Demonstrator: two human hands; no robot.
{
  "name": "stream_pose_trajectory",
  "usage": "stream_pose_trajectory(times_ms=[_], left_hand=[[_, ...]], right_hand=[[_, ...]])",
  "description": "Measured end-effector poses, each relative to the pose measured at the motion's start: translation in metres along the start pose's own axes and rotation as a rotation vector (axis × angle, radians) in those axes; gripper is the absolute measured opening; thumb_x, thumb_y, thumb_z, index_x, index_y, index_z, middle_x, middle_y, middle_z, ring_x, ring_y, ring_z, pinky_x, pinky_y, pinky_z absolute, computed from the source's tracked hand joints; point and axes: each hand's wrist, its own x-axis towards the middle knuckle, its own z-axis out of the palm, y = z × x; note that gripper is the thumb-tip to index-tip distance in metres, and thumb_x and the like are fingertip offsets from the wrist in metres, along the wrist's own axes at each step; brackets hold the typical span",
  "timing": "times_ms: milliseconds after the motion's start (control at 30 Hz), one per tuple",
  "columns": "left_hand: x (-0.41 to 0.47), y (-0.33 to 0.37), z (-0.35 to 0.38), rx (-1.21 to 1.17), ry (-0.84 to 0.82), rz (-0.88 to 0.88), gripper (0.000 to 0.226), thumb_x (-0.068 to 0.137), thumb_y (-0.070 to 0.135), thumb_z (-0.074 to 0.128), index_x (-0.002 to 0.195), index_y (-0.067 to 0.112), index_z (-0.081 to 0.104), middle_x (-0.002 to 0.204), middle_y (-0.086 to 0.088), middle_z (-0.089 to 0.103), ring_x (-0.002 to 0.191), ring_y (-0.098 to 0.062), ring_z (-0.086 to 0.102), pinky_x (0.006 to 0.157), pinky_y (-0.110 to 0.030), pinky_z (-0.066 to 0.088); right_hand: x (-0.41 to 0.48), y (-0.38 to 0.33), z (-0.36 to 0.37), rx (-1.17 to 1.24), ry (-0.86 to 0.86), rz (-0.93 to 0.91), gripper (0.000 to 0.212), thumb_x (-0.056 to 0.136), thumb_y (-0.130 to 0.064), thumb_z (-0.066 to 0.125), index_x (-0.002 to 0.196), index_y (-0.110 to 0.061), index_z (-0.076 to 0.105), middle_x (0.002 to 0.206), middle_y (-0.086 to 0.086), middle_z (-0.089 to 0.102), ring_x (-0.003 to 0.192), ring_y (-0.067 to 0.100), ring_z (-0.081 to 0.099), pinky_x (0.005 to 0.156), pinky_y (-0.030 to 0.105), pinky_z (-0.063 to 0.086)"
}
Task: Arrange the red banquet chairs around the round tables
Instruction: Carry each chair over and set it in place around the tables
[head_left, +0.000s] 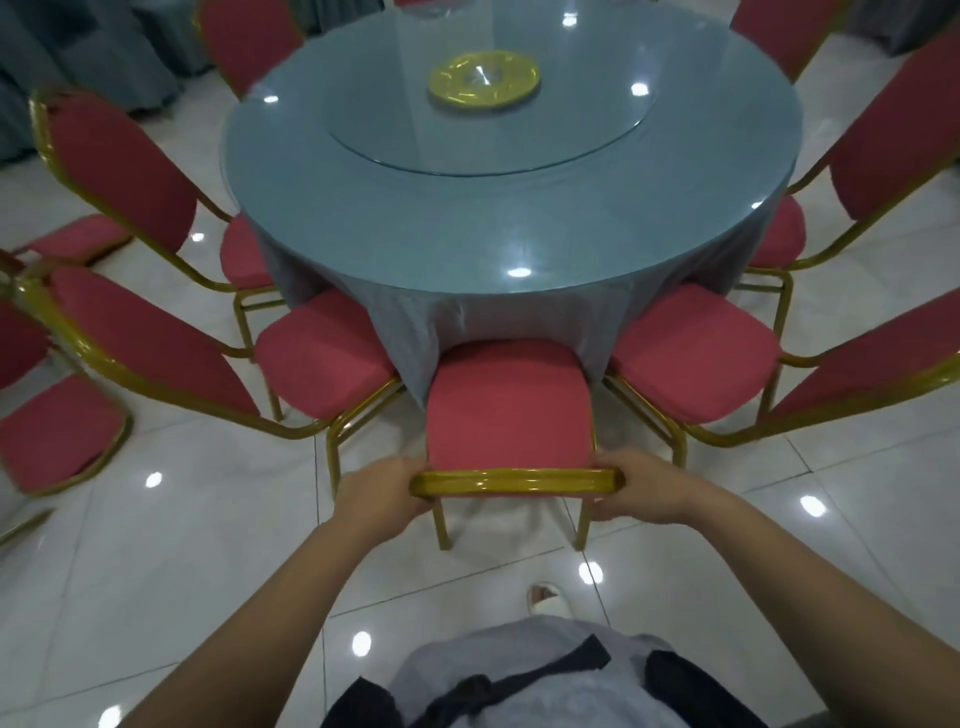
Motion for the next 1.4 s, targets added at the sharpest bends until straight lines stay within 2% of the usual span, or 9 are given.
stream_pose_trajectory(times_ms=[133,200,300,433,600,700,900,1133,1400], left_hand=[[-0.009,-0.009,-0.012,-0.475,-0.189,-0.030,0.048,0.082,0.029,0.075,0.119,0.052,0.056,0.111,0.027,0.053,0.101,0.002,0.053,0.072,-0.011,0.038],[-0.018,-0.016,-0.024,-0.725,-0.164,-0.115,0.055,0.080,0.033,0.077,0.123,0.056,0.053,0.124,0.024,0.050,0.112,0.002,0.049,0.085,-0.017,0.041],[-0.040,-0.034,-0.034,-0.935,0.055,-0.289,0.041,0.083,0.042,0.073,0.115,0.061,0.055,0.130,0.019,0.049,0.122,-0.006,0.043,0.095,-0.031,0.039],[-0.090,-0.069,-0.035,-1.126,0.170,-0.479,0.030,0.088,0.044,0.066,0.116,0.055,0.059,0.128,0.018,0.054,0.116,-0.005,0.052,0.095,-0.033,0.044],[-0.163,-0.121,-0.011,-1.266,0.394,-0.709,0.029,0.086,0.045,0.069,0.113,0.053,0.063,0.123,0.019,0.059,0.110,0.000,0.057,0.088,-0.027,0.047],[-0.200,-0.161,0.003,-1.382,0.503,-0.810,0.024,0.086,0.037,0.071,0.106,0.049,0.069,0.120,0.015,0.064,0.110,-0.002,0.060,0.090,-0.028,0.050],[-0.263,-0.268,0.008,-1.484,0.758,-0.971,0.020,0.087,0.028,0.070,0.104,0.040,0.071,0.114,0.010,0.068,0.111,-0.009,0.060,0.097,-0.035,0.047],[-0.305,-0.377,0.000,-1.507,0.868,-1.029,0.025,0.088,0.025,0.068,0.112,0.034,0.066,0.117,0.008,0.064,0.110,-0.010,0.059,0.095,-0.034,0.046],[-0.317,-0.465,0.021,-1.574,0.857,-1.094,0.035,0.088,0.027,0.068,0.117,0.045,0.059,0.122,0.012,0.057,0.095,0.008,0.055,0.068,-0.018,0.042]], right_hand=[[0.007,-0.022,-0.035,0.054,-0.289,-0.033,0.075,0.065,-0.072,0.075,0.132,-0.047,0.050,0.117,-0.021,0.053,0.106,0.001,0.052,0.084,0.019,0.042],[0.026,-0.045,-0.043,0.044,-0.241,-0.102,0.073,0.069,-0.075,0.068,0.134,-0.048,0.050,0.121,-0.020,0.052,0.108,-0.001,0.051,0.080,0.016,0.039],[0.064,-0.087,-0.030,0.113,-0.094,-0.261,0.057,0.078,-0.063,0.068,0.129,-0.037,0.058,0.119,-0.012,0.059,0.108,0.001,0.056,0.079,0.014,0.042],[0.098,-0.160,0.016,0.167,-0.266,-0.400,0.043,0.080,-0.056,0.070,0.119,-0.040,0.063,0.116,-0.008,0.062,0.097,-0.001,0.063,0.069,0.007,0.045],[0.118,-0.257,0.100,0.030,-0.501,-0.523,0.047,0.080,-0.060,0.068,0.124,-0.043,0.060,0.121,-0.013,0.058,0.108,0.006,0.059,0.088,0.028,0.054],[0.121,-0.310,0.157,-0.038,-0.505,-0.560,0.057,0.073,-0.068,0.066,0.124,-0.043,0.059,0.120,-0.016,0.057,0.111,0.005,0.056,0.089,0.032,0.053],[0.131,-0.405,0.255,-0.125,-0.487,-0.577,0.037,0.083,-0.055,0.069,0.117,-0.044,0.061,0.121,-0.015,0.056,0.112,0.005,0.054,0.093,0.035,0.052],[0.150,-0.498,0.320,-0.098,-0.378,-0.563,0.028,0.087,-0.044,0.068,0.114,-0.041,0.062,0.119,-0.015,0.057,0.109,0.008,0.055,0.091,0.043,0.054],[0.211,-0.573,0.409,-0.224,-0.440,-0.529,0.032,0.084,-0.048,0.070,0.114,-0.045,0.060,0.118,-0.018,0.057,0.107,0.004,0.056,0.088,0.033,0.050]])
